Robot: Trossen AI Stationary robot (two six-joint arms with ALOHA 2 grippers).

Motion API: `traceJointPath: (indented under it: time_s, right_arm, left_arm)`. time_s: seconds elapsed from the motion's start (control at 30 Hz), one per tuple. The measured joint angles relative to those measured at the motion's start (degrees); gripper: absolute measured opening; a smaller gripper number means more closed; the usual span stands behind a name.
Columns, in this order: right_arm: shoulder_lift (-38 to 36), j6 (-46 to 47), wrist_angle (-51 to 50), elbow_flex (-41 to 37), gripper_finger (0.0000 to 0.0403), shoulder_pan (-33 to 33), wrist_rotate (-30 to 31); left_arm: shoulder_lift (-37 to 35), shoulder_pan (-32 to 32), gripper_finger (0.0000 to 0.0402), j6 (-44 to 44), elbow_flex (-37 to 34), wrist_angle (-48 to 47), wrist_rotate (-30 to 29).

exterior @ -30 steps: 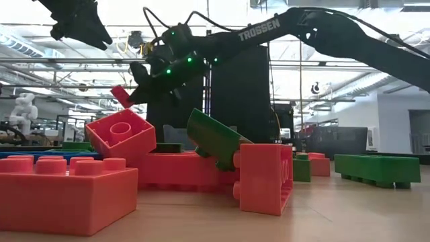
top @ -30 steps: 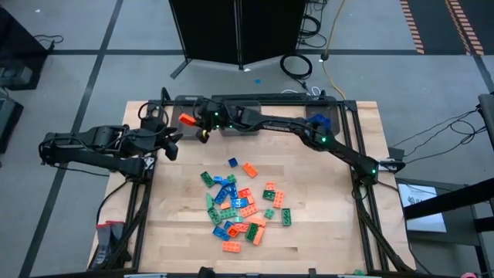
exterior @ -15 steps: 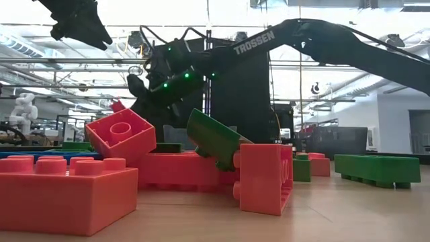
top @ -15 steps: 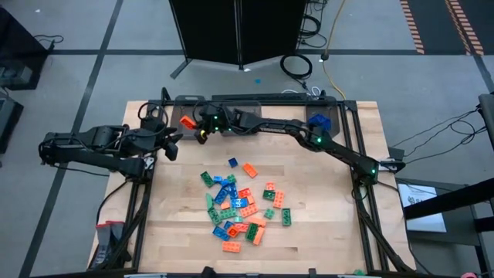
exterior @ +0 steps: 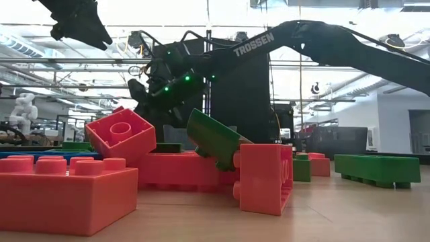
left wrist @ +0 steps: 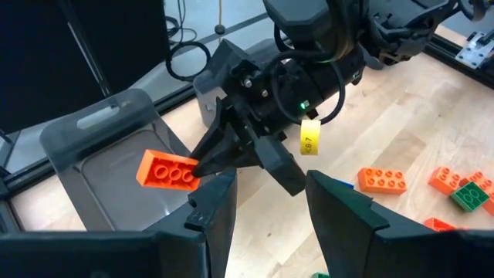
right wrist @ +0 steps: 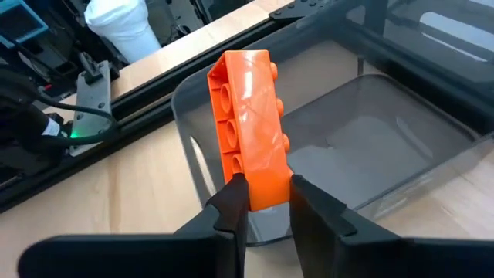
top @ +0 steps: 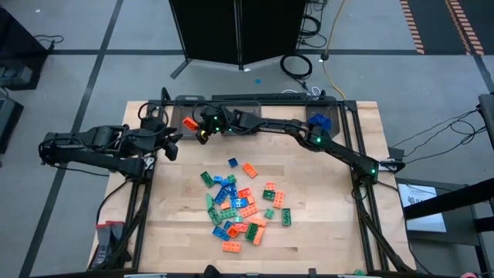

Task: Sort blocks
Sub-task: Put the orange game piece into the left black bin, then put the blue game piece into the right black bin

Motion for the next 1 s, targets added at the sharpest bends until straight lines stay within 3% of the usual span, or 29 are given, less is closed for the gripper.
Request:
traceJointPath:
  time_s: [0.37, 0.6, 1.0]
  right_arm:
    - [0.0, -1.1, 0.0, 0.0, 0.0096, -0.1, -0.7]
    - [0.0, -3.2, 0.1, 0.0, 0.0103, -0.4, -5.1]
    - [-0.1, -3.4, 1.3, 0.0, 0.0224, -0.6, -6.4]
  left_arm:
    - [0.0, 0.0, 0.016, 0.0, 0.0, 0.0, 0.0]
    - [0.0, 0.0, 0.016, 0.4, 0.0, 0.0, 0.0]
    - [0.0, 0.0, 0.016, 0.3, 0.0, 0.0, 0.0]
